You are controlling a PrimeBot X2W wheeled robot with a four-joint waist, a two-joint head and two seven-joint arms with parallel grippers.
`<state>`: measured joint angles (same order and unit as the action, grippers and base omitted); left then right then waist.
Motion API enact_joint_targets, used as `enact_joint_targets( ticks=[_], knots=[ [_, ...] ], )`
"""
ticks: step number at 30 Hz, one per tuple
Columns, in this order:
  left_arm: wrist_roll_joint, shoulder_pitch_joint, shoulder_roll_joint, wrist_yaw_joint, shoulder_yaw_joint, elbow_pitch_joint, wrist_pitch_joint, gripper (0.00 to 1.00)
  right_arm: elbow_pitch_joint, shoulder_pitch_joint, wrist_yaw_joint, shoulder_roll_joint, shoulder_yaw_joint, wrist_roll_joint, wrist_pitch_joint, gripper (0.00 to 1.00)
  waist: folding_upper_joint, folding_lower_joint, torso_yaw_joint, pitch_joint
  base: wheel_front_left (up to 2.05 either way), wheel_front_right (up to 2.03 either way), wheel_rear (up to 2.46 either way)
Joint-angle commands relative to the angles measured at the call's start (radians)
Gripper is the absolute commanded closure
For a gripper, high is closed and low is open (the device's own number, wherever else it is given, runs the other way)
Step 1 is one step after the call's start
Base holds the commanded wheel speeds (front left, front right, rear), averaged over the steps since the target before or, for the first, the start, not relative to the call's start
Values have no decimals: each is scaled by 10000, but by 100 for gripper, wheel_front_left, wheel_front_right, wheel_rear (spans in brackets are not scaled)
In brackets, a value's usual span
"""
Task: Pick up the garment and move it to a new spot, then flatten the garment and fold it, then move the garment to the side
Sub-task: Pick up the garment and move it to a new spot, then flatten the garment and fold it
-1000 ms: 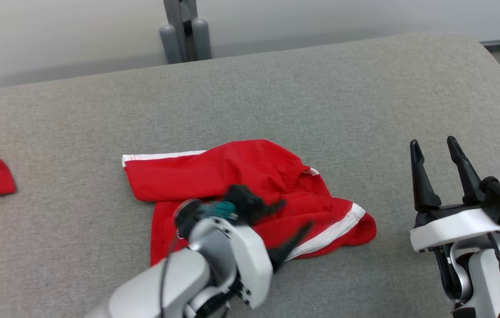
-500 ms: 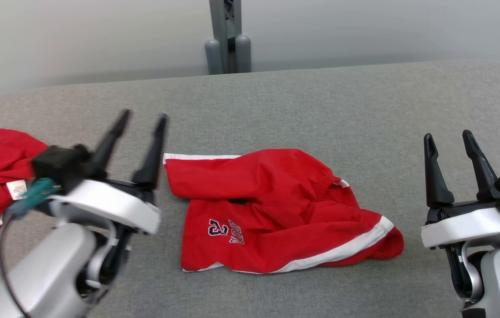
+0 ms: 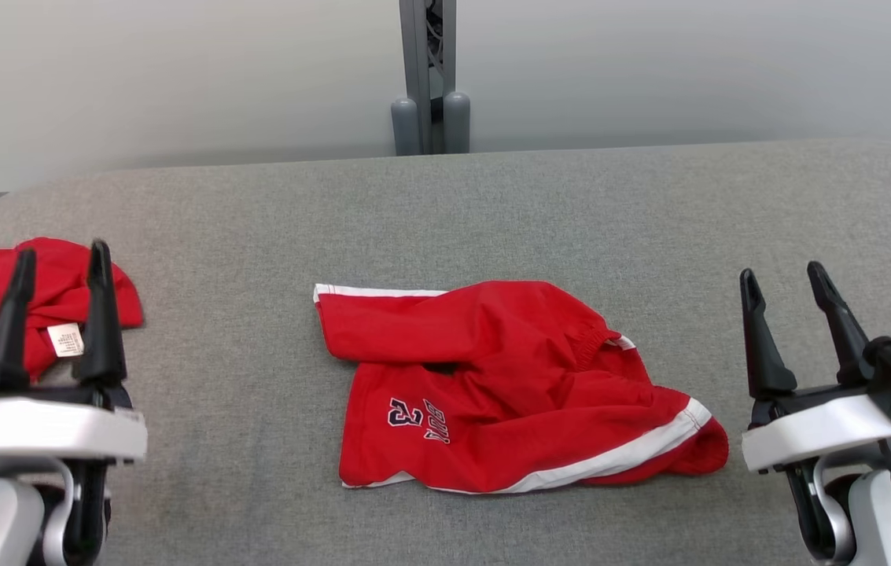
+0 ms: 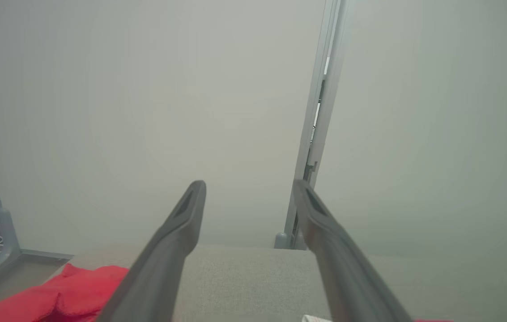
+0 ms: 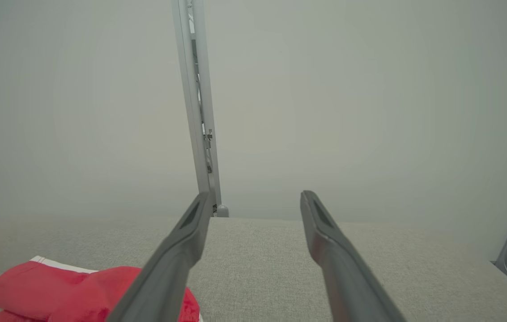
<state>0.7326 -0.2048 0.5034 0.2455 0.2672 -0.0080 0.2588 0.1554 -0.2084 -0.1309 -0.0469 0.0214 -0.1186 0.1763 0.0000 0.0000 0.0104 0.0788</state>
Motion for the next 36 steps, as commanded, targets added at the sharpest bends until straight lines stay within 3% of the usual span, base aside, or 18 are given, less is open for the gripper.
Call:
enact_joint_targets(
  ticks=[1, 6, 11, 24, 36],
  knots=[
    [-119, 164, -67, -78, -90, -49, 45, 0, -8, 143, 3, -58, 8, -37, -15, 0, 0, 0, 7, -42, 0, 0, 0],
    [-1077, 1037, -240, -372, -208, -30, 45, 0, -19, 526, 3, -60, -3, -122, -89, 0, 0, 0, 13, -255, 0, 0, 0],
    [-1644, 1672, -320, -378, -27, -9, 48, 0, -44, 984, 3, -58, -2, -192, -190, 0, 0, 0, -44, -530, 0, 0, 0],
    [-1768, 2473, -375, -210, 485, -147, -348, 0, -502, 1889, 3, -58, 55, -377, -474, 0, 0, 0, -136, -827, 0, 0, 0],
    [-1792, 2432, -325, -30, 571, -374, -545, 0, -619, 1787, 3, -58, 23, -433, -530, 0, 0, 0, -129, -813, 0, 0, 0]
  ],
)
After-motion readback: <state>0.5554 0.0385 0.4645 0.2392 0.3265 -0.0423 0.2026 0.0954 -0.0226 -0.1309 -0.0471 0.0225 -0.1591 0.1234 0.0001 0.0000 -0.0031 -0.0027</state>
